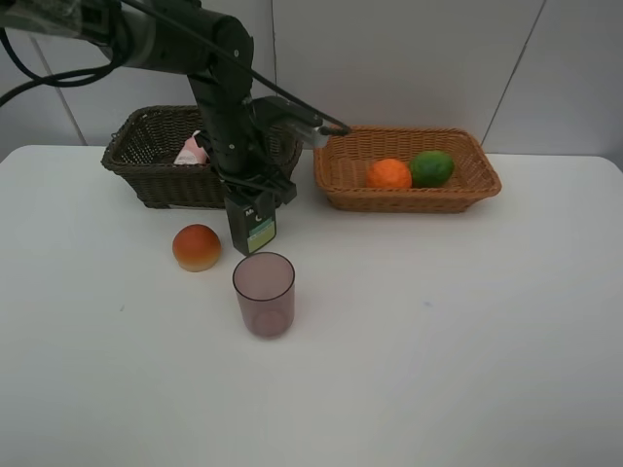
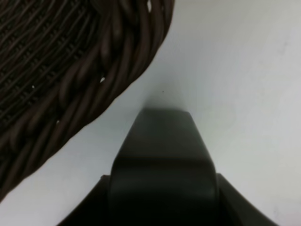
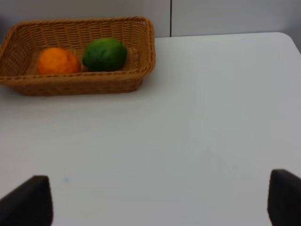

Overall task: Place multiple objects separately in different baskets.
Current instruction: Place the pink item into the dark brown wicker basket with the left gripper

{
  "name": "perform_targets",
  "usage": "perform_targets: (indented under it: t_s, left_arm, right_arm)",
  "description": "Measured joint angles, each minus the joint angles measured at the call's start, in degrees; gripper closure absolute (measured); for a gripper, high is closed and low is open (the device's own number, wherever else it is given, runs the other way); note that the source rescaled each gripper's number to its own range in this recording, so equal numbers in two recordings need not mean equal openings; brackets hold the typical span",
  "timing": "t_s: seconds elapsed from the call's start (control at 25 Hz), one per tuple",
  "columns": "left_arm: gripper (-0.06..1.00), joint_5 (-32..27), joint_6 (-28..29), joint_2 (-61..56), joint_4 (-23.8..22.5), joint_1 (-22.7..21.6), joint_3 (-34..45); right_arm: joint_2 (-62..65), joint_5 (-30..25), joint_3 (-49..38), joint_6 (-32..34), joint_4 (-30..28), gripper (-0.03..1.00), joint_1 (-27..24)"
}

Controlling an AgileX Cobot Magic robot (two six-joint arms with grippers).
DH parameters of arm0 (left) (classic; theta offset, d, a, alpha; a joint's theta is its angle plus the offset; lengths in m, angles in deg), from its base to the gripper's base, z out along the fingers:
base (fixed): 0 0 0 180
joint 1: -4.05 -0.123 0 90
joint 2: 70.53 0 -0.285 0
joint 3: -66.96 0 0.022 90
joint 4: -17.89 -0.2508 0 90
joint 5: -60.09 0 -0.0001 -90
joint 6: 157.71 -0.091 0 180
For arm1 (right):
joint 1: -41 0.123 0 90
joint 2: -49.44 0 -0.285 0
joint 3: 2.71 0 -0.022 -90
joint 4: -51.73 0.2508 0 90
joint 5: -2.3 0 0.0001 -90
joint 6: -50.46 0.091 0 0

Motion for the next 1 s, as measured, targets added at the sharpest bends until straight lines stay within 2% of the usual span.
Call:
perform_targets:
  t_s: [0.52, 0.64, 0.84, 1.0]
  left_arm:
    - [0.47, 0.08, 0.0, -0.8, -0.13, 0.0, -0.13]
    - [0.47, -3.01, 0.0, -2.18, -0.13, 0.0, -1.91]
    - [0.47, -12.08, 0.41, -4.52, -0.13, 0.0, -8.45]
    - [0.47, -18.25, 4.88, -5.26, -0.13, 0.0, -16.53]
  right_arm:
    - [0.0, 0.0, 0.0, 0.0, 0.0, 0.0, 0.0]
    - [0.0, 0.0, 0.0, 0.0, 0.0, 0.0, 0.0]
    - [0.0, 0.0, 0.0, 0.0, 0.0, 0.0, 0.0]
    - [0.0, 0.0, 0.0, 0.0, 0.0, 0.0, 0.0]
